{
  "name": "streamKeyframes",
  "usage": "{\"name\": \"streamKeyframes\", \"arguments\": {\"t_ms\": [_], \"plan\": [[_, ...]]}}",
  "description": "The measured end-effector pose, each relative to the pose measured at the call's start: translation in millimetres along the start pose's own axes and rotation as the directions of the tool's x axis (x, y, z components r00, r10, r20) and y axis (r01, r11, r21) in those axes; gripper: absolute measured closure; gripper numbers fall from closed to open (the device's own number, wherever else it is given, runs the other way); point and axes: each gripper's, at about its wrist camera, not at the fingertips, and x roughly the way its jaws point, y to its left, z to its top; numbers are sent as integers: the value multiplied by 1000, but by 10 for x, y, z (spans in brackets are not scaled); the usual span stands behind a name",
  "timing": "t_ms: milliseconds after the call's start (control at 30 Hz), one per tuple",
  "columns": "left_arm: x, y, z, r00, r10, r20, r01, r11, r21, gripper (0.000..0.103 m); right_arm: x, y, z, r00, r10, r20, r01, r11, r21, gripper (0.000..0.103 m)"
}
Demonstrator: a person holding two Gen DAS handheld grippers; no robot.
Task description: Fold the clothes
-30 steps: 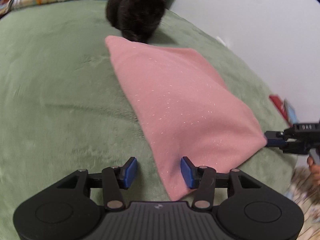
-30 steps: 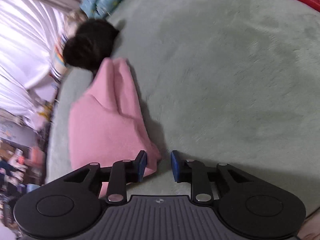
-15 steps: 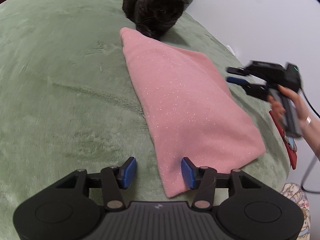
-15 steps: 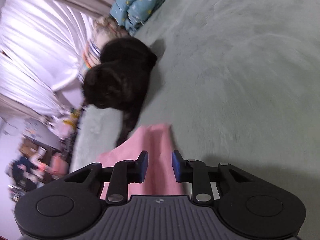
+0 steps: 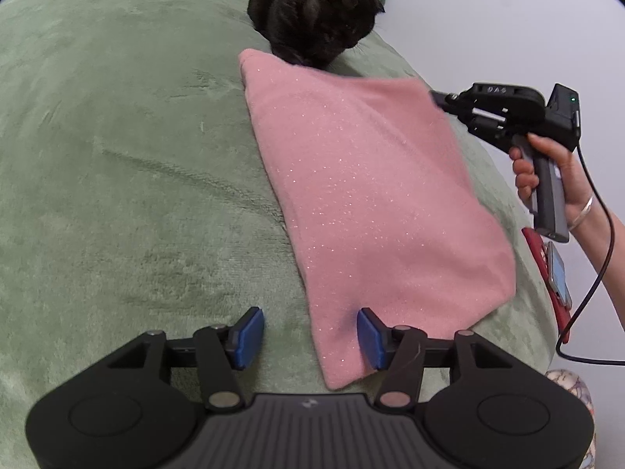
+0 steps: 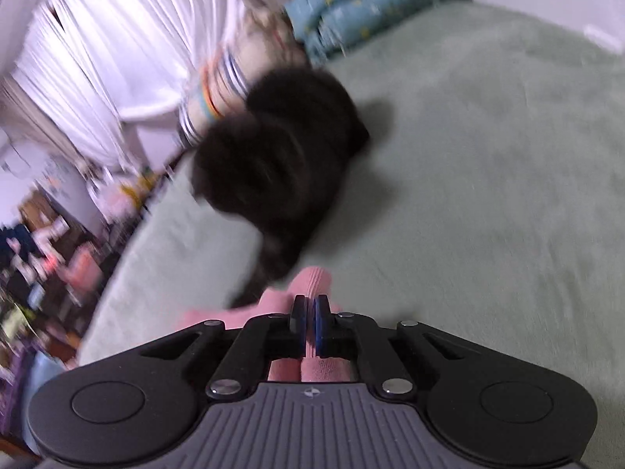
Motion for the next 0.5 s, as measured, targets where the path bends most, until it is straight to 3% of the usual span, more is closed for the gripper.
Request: {"name": "streamKeyframes", "arguments": {"t_ms": [167,233,333,467,500], "plan": [[-8,-41,20,1000,20,-2,-20,999,34,48,209,-300,-100,981,-159,-111,164,986,40,92],[-49,-66,23,1000,30,2,-30,999,44,49,12,-418,-124,983,-176,-52,180,979,98,85],[-130,-81,14,999,38,23,-39,998,41,49,-670,-419,-317,991,-111,75,100,985,139,80],[-212,-85,-43,997,37,61,-39,999,28,49,-1165,-133,-861,996,60,66,-64,996,65,78],[-208,-93,-71,997,41,69,-43,999,26,49,-1259,-9,-1114,993,100,63,-104,993,60,72]]}}
